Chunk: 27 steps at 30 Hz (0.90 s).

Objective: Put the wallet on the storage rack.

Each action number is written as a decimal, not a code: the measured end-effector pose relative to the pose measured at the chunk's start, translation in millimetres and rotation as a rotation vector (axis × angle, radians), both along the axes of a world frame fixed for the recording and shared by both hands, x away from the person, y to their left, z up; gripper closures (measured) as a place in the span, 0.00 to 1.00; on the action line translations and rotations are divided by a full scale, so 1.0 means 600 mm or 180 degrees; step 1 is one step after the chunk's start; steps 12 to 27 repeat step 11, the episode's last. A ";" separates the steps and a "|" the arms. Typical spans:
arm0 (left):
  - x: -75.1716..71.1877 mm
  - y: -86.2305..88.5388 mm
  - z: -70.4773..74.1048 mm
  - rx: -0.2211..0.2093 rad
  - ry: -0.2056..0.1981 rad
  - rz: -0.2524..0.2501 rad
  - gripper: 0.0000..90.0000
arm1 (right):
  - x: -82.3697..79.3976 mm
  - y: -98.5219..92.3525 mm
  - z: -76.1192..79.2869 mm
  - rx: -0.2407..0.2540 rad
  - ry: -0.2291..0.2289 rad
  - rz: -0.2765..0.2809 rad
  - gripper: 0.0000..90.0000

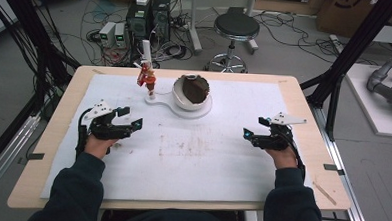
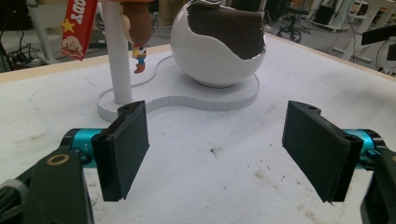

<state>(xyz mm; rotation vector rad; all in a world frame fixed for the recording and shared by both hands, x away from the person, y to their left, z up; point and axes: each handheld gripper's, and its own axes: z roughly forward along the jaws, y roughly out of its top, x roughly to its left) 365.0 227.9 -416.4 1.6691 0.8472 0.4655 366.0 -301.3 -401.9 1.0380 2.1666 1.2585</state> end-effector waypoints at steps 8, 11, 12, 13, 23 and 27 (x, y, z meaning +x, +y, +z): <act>0.002 0.004 -0.001 -0.0031 0.0008 0.0042 0.25 | 0.000 -0.002 0.000 -0.0007 0.0000 0.0012 0.23; 0.002 0.004 -0.001 -0.0036 0.0007 0.0035 0.25 | 0.000 -0.005 0.001 0.0015 -0.0019 0.0000 0.23; 0.002 0.004 -0.001 -0.0036 0.0007 0.0035 0.25 | 0.000 -0.005 0.001 0.0015 -0.0019 0.0000 0.23; 0.002 0.004 -0.001 -0.0036 0.0007 0.0035 0.25 | 0.000 -0.005 0.001 0.0015 -0.0019 0.0000 0.23; 0.002 0.004 -0.001 -0.0036 0.0007 0.0035 0.25 | 0.000 -0.005 0.001 0.0015 -0.0019 0.0000 0.23; 0.002 0.004 -0.001 -0.0036 0.0007 0.0035 0.25 | 0.000 -0.005 0.001 0.0015 -0.0019 0.0000 0.23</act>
